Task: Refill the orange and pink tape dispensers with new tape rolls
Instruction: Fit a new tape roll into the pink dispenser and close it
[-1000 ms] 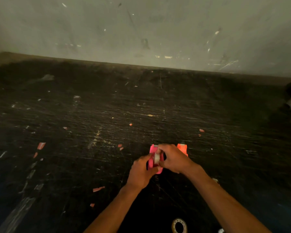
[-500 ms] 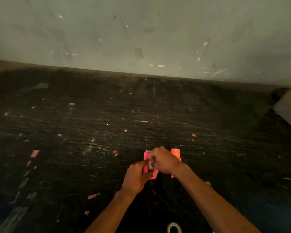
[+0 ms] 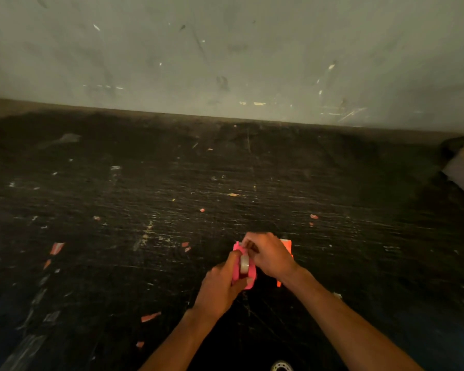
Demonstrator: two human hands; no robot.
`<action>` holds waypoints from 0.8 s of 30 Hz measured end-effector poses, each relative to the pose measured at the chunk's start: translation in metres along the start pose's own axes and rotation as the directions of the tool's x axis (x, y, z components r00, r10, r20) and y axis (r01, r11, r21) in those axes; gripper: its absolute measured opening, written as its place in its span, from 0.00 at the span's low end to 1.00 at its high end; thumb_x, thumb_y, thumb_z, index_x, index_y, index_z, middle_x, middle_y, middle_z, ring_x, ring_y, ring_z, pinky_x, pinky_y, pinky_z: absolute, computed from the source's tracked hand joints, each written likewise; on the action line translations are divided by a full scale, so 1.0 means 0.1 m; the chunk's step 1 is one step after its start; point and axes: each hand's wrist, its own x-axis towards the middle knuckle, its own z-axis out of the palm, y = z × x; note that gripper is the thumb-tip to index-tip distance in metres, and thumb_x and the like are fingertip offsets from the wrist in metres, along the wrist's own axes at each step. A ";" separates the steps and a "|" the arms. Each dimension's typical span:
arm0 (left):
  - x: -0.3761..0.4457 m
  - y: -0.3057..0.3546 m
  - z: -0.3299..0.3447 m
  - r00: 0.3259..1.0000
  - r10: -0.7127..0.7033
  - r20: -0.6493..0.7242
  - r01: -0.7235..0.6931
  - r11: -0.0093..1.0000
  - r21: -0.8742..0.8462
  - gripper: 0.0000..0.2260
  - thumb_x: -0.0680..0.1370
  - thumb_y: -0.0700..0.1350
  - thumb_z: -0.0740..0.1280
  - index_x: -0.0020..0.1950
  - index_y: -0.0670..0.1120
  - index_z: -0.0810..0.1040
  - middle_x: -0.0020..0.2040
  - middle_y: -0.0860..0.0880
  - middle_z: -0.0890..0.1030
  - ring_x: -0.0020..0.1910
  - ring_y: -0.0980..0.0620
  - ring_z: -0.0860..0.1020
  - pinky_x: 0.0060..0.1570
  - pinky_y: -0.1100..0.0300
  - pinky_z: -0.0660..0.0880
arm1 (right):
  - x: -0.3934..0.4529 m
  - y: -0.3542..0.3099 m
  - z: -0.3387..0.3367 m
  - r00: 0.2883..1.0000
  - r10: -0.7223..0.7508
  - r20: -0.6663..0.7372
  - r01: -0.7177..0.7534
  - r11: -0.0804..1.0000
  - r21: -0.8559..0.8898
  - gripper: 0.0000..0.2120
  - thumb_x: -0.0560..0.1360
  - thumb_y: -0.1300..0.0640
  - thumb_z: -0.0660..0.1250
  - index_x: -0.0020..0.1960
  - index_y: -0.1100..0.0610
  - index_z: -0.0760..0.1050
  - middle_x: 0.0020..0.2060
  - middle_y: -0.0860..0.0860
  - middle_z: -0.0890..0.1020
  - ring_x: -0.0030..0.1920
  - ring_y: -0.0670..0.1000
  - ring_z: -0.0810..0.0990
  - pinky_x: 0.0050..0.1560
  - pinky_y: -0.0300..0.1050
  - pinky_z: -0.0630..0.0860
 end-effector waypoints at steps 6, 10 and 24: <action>0.05 -0.03 0.02 0.998 0.045 0.045 -0.051 0.989 0.142 0.27 0.76 0.49 0.66 0.73 0.56 0.62 0.60 0.45 0.79 0.55 0.49 0.79 0.56 0.54 0.75 | 0.11 0.07 -0.02 0.999 -0.042 -0.015 0.041 0.998 -0.038 0.06 0.70 0.64 0.68 0.45 0.54 0.78 0.44 0.52 0.84 0.47 0.52 0.82 0.46 0.47 0.75; 0.06 -0.03 0.01 0.997 0.068 0.041 -0.074 0.983 0.168 0.27 0.76 0.50 0.66 0.74 0.55 0.62 0.59 0.45 0.79 0.53 0.49 0.79 0.54 0.57 0.75 | 0.18 0.11 -0.01 0.998 -0.059 -0.034 0.058 0.997 -0.041 0.06 0.72 0.64 0.67 0.47 0.56 0.77 0.45 0.53 0.84 0.47 0.53 0.81 0.47 0.49 0.76; 0.09 -0.07 0.04 0.997 0.069 0.027 -0.073 0.977 0.199 0.27 0.76 0.52 0.66 0.74 0.54 0.63 0.55 0.44 0.80 0.49 0.48 0.80 0.51 0.54 0.76 | 0.53 0.21 0.00 0.997 0.055 0.063 -0.060 0.995 0.083 0.09 0.71 0.68 0.68 0.41 0.54 0.77 0.36 0.48 0.80 0.38 0.46 0.79 0.42 0.44 0.77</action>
